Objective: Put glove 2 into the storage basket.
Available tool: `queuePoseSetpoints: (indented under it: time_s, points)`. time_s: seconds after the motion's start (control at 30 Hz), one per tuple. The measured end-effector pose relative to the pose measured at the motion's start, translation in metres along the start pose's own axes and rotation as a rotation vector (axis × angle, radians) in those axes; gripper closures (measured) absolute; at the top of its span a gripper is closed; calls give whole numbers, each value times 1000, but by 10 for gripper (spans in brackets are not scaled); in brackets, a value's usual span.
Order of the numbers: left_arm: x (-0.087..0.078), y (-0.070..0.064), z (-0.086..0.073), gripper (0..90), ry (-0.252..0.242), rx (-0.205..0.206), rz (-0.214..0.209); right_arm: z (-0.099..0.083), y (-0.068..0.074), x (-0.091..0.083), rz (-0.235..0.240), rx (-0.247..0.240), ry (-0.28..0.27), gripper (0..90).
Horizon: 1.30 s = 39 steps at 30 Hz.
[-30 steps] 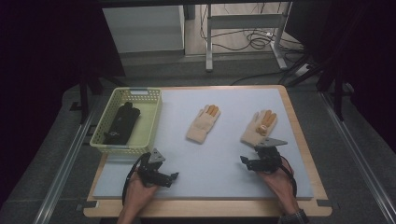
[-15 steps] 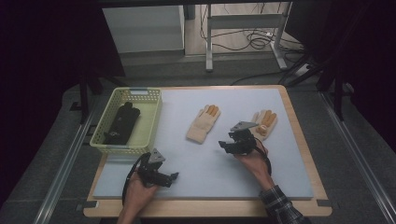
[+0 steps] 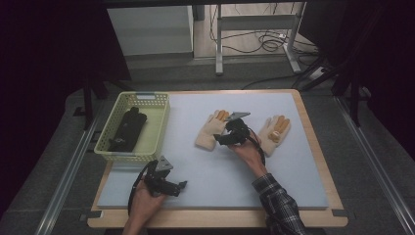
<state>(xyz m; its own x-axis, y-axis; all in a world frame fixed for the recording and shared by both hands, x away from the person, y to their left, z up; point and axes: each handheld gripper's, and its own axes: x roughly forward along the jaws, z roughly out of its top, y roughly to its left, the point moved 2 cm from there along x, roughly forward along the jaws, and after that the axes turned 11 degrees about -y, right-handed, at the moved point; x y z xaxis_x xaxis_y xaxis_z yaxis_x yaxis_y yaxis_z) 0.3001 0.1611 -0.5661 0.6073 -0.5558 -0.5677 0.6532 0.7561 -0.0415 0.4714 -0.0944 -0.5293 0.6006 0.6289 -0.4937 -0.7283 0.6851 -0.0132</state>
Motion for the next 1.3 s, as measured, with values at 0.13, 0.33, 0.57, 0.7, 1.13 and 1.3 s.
queuePoseSetpoints:
  time_s: [0.13,0.33,0.57,0.7,1.13,1.3]
  points:
    - [0,0,0,13,-1,0,0,4,-1,11,-9,-6,1,252]
    - [0,0,0,14,-3,-3,0,8,-1,33,-22,-19,21,214]
    - [0,0,0,13,3,6,-2,6,2,50,-10,-28,52,363]
    - [0,0,0,14,4,6,-2,9,7,45,-12,-45,84,578]
    - [0,1,0,14,7,8,-1,27,18,-13,62,-117,15,840]
    - [0,0,0,14,3,2,-1,24,34,-52,140,-86,-25,841]
